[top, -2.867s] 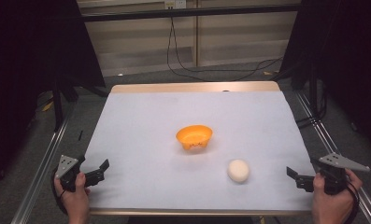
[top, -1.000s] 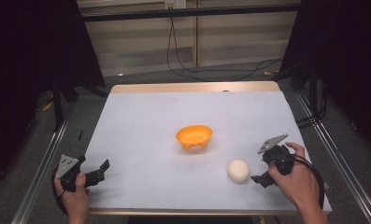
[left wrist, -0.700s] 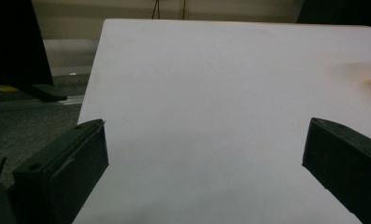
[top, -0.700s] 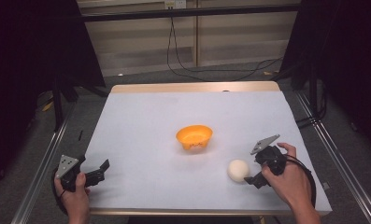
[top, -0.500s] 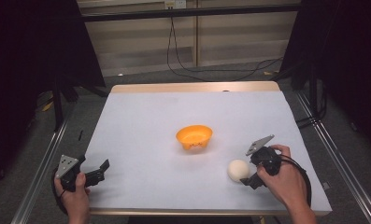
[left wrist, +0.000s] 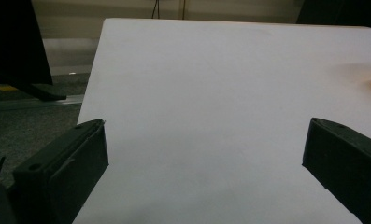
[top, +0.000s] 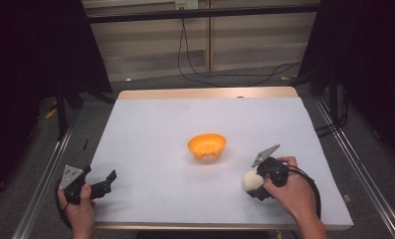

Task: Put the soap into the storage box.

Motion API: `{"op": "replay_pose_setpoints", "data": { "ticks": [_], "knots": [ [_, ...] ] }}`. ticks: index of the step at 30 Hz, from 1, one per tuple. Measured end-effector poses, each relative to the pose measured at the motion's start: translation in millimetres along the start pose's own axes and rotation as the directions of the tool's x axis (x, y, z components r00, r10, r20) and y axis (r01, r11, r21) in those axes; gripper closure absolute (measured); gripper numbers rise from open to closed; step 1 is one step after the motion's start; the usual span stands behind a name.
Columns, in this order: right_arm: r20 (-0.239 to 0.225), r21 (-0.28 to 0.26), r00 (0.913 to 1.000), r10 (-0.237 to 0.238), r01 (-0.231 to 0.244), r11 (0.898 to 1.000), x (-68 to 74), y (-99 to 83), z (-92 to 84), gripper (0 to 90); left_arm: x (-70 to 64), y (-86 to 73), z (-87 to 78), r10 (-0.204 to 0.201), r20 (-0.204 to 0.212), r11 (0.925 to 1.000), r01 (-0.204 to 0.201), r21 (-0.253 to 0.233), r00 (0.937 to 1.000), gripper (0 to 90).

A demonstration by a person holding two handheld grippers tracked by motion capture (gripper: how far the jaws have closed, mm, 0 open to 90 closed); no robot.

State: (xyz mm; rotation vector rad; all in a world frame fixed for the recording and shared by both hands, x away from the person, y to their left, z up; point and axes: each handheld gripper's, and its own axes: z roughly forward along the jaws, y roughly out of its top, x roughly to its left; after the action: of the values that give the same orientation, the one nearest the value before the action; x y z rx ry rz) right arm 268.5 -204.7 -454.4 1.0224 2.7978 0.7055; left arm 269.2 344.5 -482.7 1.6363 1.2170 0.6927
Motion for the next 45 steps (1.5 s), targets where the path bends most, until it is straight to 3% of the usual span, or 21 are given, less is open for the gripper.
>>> {"op": "replay_pose_setpoints", "data": {
  "ticks": [6,18,33,45],
  "knots": [
    [0.009,0.015,0.9999,0.012,-0.012,1.0,0.1,1.7,2.5,24.1,-0.2,-0.1,0.3,-0.005,0.007,1.0,0.005,0.001,1.0,0.0],
    [-0.018,-0.019,0.999,0.041,-0.042,0.999,-3.1,4.7,2.9,24.7,-0.4,0.1,0.6,0.001,0.005,1.0,-0.001,0.001,1.0,0.0],
    [-0.013,-0.02,0.9995,0.028,-0.029,0.999,-10.3,19.6,-3.3,24.8,-0.8,-0.1,0.6,-0.007,0.005,1.0,0.007,0.0,1.0,0.0],
    [-0.009,-0.029,0.9999,0.005,-0.005,1.0,-14.2,43.8,-10.9,24.8,-0.8,-0.1,0.6,-0.006,0.005,1.0,0.006,0.0,1.0,0.0]
  ]
}}
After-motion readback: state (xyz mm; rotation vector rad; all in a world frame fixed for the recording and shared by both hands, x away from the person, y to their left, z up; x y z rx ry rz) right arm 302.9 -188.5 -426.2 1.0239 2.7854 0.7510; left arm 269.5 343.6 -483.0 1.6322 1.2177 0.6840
